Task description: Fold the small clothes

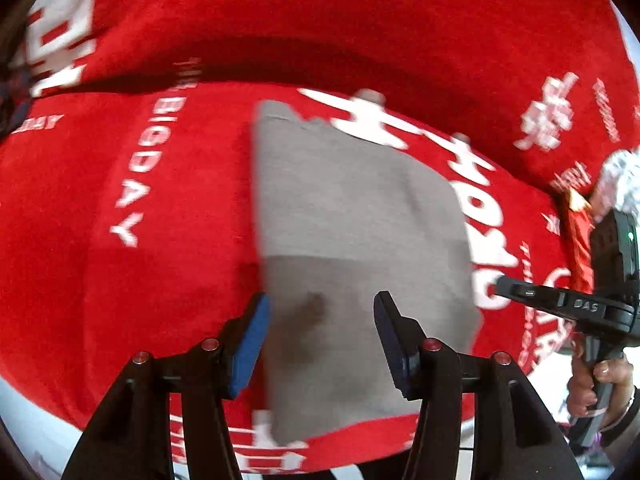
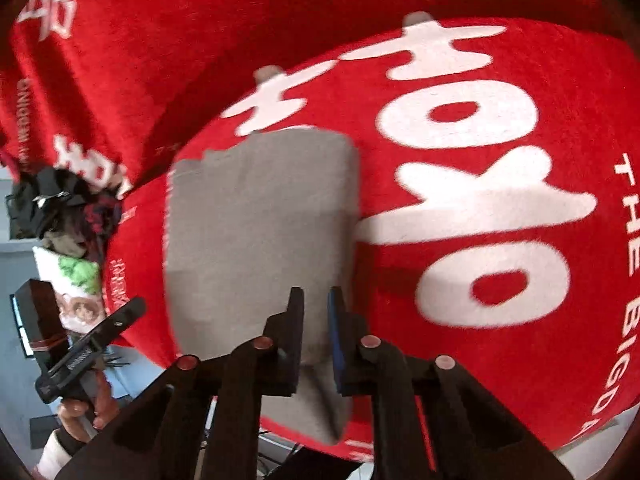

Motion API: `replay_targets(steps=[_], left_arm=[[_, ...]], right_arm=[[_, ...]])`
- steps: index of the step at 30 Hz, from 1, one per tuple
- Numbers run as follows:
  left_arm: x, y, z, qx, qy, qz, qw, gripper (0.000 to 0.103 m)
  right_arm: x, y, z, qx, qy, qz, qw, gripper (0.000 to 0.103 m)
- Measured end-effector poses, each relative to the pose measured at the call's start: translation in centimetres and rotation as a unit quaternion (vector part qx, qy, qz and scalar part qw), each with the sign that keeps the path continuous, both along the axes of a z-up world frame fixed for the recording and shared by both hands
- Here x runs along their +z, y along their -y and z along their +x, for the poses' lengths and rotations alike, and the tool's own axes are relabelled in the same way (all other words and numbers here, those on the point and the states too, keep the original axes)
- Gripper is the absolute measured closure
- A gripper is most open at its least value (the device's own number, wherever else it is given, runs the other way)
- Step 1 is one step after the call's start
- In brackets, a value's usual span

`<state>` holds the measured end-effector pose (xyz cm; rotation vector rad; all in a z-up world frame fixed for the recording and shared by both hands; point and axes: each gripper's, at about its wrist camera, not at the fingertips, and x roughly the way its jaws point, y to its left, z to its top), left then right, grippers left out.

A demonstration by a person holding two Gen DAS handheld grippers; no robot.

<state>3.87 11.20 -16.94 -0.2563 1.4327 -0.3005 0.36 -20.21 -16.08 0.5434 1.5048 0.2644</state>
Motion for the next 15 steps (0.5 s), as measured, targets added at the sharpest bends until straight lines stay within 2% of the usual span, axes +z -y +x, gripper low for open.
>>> replay_targets(steps=[3,5,7,9,11,15], left_arm=[[-1.1,1.9,-0.7,-0.012,-0.011,-0.017,0.9997,0.048],[-2.6,2.4,-1.2,-0.012,-0.019,-0.002,0.9997,0.048],[-3.6,2.2,-1.4,-0.003,-0.024,-0.007,0.9997,0.048],[-4.0,2.1,-1.3,0.001,-0.024,-0.013,0.9996,0.048],[-4.0,2.3,-1.3,-0.006,-0.023,-0.007,0.9997,0.048],[-4.0,3.3,-1.4,-0.032,-0.014,0.018,0.9992,0.048]], right_arm=[[0.3,-2.3,-0.8,0.025,0.007,0.0,1.0,0.091],[-0.4,-3.5,-1.3,0.038,0.002,-0.01,0.999,0.091],[-1.4,-4.0,-1.9,0.05,-0.004,-0.034,0.998,0.092],[-3.1,-4.1,-2.3,0.058,-0.013,-0.063,0.996,0.099],[-4.2,-3.7,-2.6,0.05,-0.02,-0.057,0.997,0.102],[-4.3,-3.8,-2.6,0.057,-0.011,-0.06,0.997,0.103]])
